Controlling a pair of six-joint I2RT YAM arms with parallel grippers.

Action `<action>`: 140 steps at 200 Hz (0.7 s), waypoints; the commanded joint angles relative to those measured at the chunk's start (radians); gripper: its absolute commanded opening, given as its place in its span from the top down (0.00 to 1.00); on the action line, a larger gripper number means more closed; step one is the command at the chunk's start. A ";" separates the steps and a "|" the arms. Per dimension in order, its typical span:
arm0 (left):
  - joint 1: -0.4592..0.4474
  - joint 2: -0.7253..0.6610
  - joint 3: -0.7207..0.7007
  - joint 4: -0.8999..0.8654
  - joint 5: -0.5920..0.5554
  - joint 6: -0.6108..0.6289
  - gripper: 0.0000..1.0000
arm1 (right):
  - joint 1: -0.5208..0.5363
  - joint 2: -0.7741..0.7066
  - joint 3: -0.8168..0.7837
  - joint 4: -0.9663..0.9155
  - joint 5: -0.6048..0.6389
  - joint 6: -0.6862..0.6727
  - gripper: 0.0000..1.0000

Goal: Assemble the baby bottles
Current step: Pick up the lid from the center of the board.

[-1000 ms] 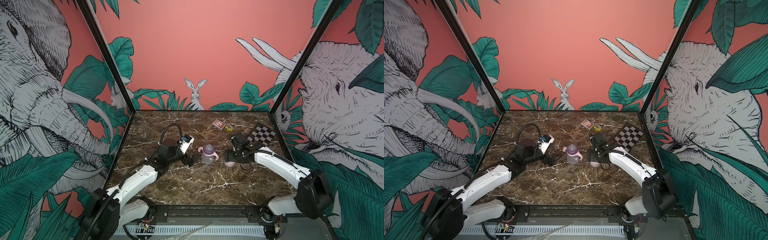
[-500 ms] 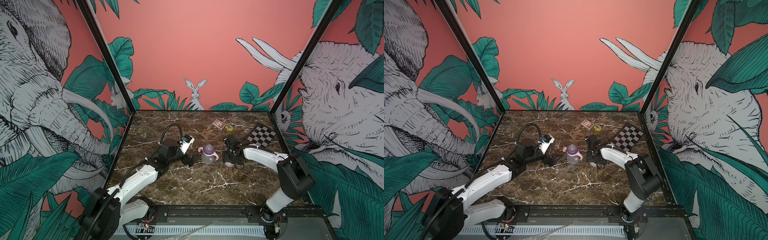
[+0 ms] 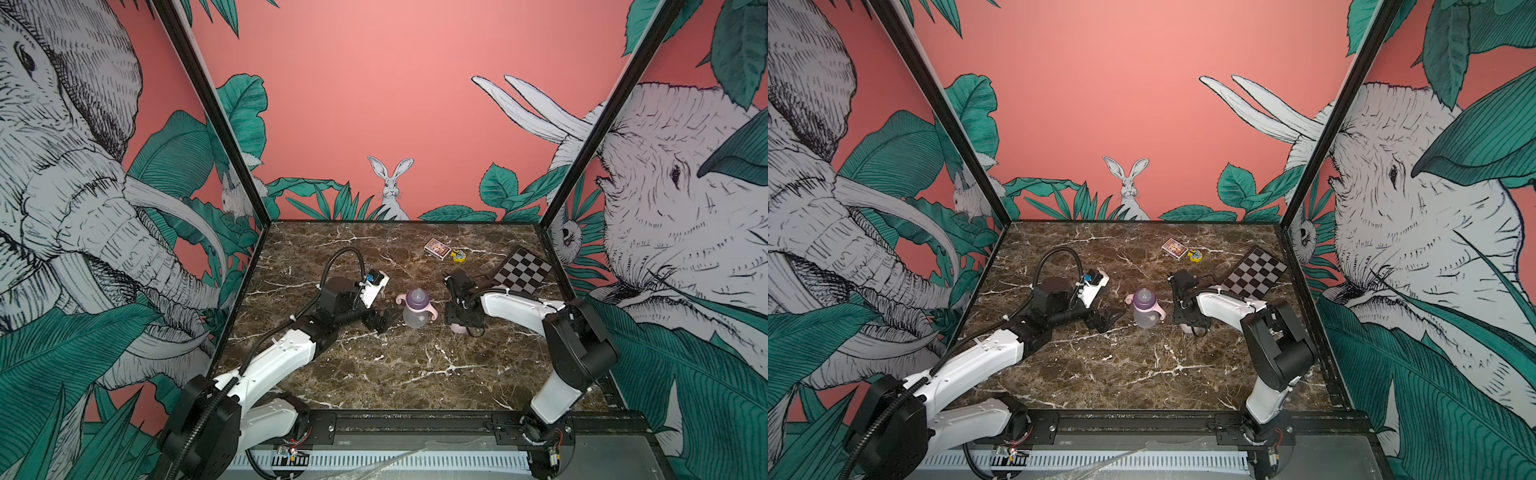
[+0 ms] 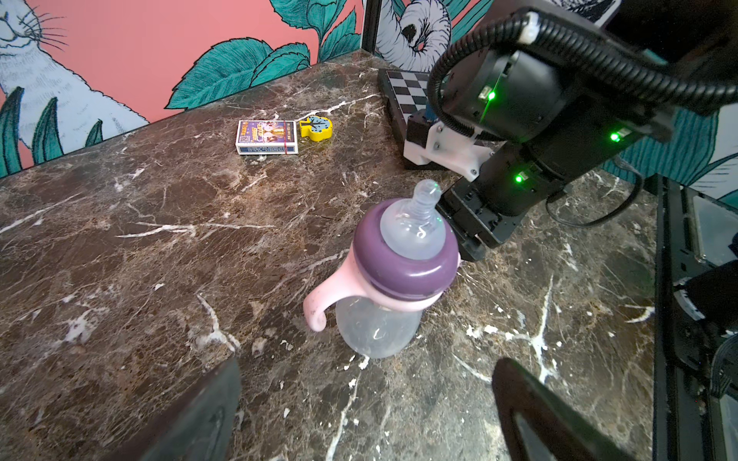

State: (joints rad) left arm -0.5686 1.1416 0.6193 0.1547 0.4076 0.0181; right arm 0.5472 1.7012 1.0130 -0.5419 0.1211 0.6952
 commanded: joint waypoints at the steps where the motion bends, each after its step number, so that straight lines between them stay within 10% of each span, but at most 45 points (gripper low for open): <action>1: 0.007 -0.014 0.004 -0.009 0.007 -0.002 0.00 | -0.003 0.000 0.017 -0.005 0.022 0.001 0.30; 140: 0.006 0.006 0.017 -0.005 0.017 -0.001 0.00 | -0.003 -0.092 0.143 -0.166 0.031 -0.200 0.36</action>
State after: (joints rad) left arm -0.5686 1.1465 0.6193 0.1547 0.4084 0.0185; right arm 0.5468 1.6348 1.1042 -0.6342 0.1497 0.5541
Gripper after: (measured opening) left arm 0.995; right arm 0.648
